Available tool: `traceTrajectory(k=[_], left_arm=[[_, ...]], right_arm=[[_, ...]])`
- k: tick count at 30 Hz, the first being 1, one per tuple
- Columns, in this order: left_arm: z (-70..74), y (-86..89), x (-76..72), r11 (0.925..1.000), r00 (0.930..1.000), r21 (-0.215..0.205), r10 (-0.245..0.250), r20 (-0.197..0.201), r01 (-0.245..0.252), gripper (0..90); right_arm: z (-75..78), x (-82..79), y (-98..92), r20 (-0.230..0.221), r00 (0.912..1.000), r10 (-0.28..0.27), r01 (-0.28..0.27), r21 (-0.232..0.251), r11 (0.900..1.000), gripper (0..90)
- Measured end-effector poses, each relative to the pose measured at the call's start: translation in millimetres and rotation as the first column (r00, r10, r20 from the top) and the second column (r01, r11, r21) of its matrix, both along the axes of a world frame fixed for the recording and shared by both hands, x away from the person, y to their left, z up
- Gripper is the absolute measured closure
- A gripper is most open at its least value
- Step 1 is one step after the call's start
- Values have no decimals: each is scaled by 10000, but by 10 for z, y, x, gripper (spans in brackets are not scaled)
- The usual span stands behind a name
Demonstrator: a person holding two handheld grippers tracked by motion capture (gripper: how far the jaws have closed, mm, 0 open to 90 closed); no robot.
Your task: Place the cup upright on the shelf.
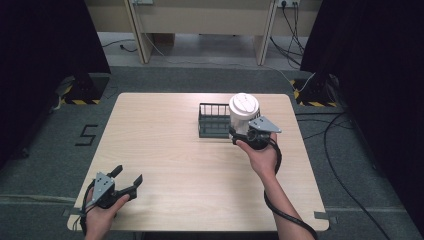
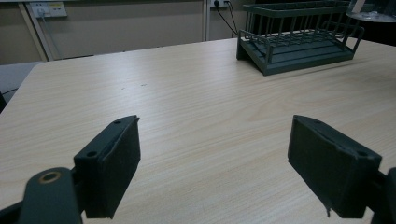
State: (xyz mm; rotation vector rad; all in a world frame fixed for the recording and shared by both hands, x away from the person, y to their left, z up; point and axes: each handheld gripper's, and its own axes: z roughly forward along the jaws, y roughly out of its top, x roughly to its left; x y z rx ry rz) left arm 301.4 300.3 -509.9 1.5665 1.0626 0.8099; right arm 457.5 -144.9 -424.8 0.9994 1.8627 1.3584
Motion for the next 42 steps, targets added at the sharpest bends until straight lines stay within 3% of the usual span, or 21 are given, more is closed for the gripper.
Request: traceTrajectory(k=[42], left_arm=[[0, 2, 1, 10000, 10000, -58, -14, -7, 14, 167]], right_arm=[[262, 437, 60, -83, 9988, -492, 491, -33, 9988, 187]])
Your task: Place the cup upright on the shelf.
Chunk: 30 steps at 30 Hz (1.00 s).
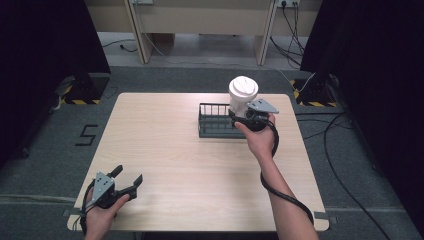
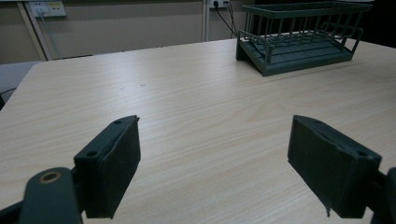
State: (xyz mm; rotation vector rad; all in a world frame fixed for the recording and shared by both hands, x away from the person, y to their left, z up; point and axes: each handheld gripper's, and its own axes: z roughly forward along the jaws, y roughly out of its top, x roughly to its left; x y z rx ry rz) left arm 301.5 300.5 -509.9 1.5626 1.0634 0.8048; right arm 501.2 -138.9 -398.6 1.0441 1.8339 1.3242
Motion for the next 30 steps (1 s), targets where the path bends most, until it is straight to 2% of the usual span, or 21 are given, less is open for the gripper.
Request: traceTrajectory(k=[14, 30], left_arm=[[1, -1, 1, 10000, 10000, -40, -21, 11, 21, 167], [-1, -4, 3, 10000, 10000, -87, -34, 0, 34, 167]], right_arm=[[82, 176, 77, -25, 9999, -127, 128, 38, 9999, 187], [22, 371, 132, -340, 9985, -440, 445, 151, 9989, 187]])
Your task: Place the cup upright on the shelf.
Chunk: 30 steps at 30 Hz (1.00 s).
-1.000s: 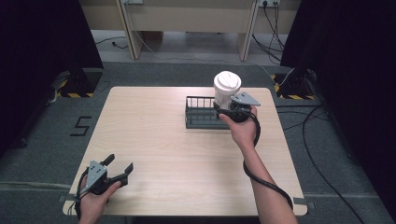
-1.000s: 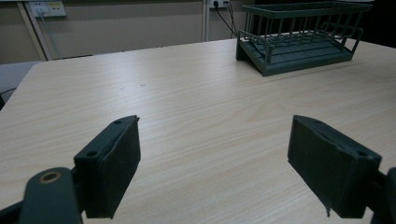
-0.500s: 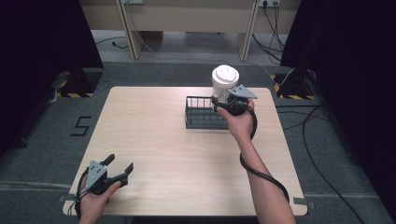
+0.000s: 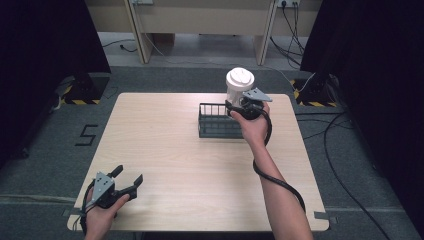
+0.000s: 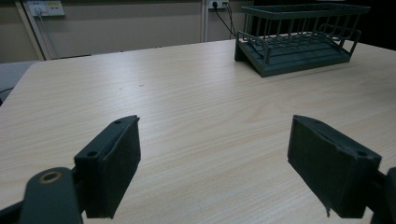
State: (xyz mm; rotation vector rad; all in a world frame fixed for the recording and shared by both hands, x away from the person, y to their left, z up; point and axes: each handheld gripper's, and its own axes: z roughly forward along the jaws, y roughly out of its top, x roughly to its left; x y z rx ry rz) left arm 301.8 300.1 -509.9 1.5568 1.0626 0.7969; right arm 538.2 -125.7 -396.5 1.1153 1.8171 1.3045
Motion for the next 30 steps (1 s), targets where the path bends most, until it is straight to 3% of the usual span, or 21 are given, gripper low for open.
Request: traceTrajectory(k=[30], left_arm=[[1, -4, -4, 10000, 10000, -77, -31, -7, 31, 167]], right_arm=[[-277, 242, 100, -890, 9945, -552, 548, -64, 9985, 186]])
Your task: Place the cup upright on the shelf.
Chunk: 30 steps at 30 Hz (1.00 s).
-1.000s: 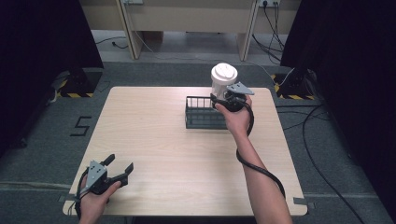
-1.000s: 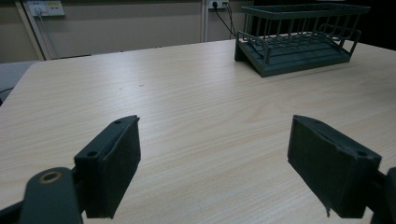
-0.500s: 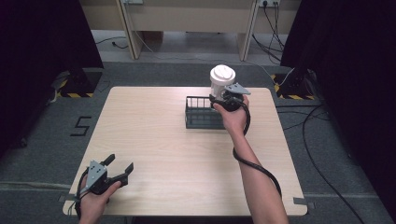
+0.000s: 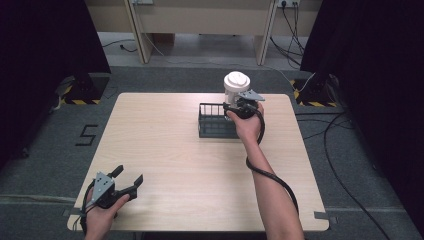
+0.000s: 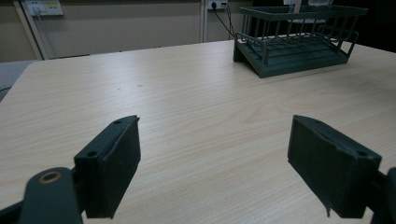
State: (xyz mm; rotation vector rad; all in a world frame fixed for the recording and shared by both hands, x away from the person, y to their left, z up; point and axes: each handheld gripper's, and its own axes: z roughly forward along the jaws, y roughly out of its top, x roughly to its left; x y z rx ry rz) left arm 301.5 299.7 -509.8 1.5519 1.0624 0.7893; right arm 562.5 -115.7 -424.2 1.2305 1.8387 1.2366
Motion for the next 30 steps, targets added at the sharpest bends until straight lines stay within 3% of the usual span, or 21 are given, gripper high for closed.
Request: traceTrajectory(k=[10, 30], left_arm=[[-1, -1, -2, 10000, 10000, -46, -12, -22, 12, 166], [-3, -9, 0, 10000, 10000, -61, -47, -38, 47, 166]], right_arm=[[-125, 28, 45, -572, 9983, 62, -72, -174, 9998, 185], [-169, 24, 81, -880, 9961, 67, -115, -534, 9985, 177]])
